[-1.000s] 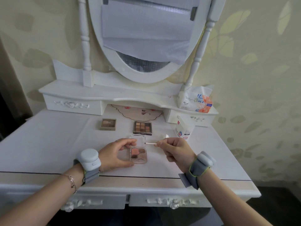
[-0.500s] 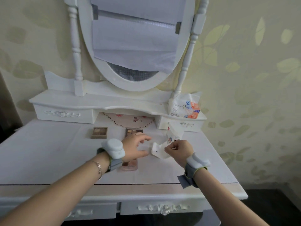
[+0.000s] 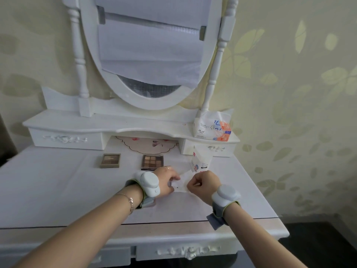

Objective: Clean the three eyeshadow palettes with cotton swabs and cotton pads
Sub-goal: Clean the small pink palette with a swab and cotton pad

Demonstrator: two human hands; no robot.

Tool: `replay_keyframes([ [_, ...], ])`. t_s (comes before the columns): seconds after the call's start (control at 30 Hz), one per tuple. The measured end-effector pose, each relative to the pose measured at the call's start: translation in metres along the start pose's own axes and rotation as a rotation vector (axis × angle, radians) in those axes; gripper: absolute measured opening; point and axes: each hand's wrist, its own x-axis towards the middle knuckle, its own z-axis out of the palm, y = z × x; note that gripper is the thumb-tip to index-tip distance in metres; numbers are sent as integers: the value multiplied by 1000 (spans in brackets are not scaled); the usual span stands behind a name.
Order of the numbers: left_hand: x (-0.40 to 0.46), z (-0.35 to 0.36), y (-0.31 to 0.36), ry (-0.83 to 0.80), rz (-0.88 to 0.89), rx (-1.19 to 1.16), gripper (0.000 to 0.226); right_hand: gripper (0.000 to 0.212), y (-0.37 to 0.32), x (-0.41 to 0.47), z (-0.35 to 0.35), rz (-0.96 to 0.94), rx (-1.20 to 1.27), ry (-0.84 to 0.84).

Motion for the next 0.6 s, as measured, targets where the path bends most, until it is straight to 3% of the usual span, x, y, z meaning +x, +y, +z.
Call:
replay_keyframes([
  [0.3,-1,1,0,7,3,-28,40,21,-8,-4,-5,-202,-119,-53],
  [0.47,-13,-10,1,44,19,-84,44,14,-12,-3,-15,-171,89,87],
  [0.6,-31,-24,-17,148,4,-142,52,19,-18,-1,-25,-126,272,149],
])
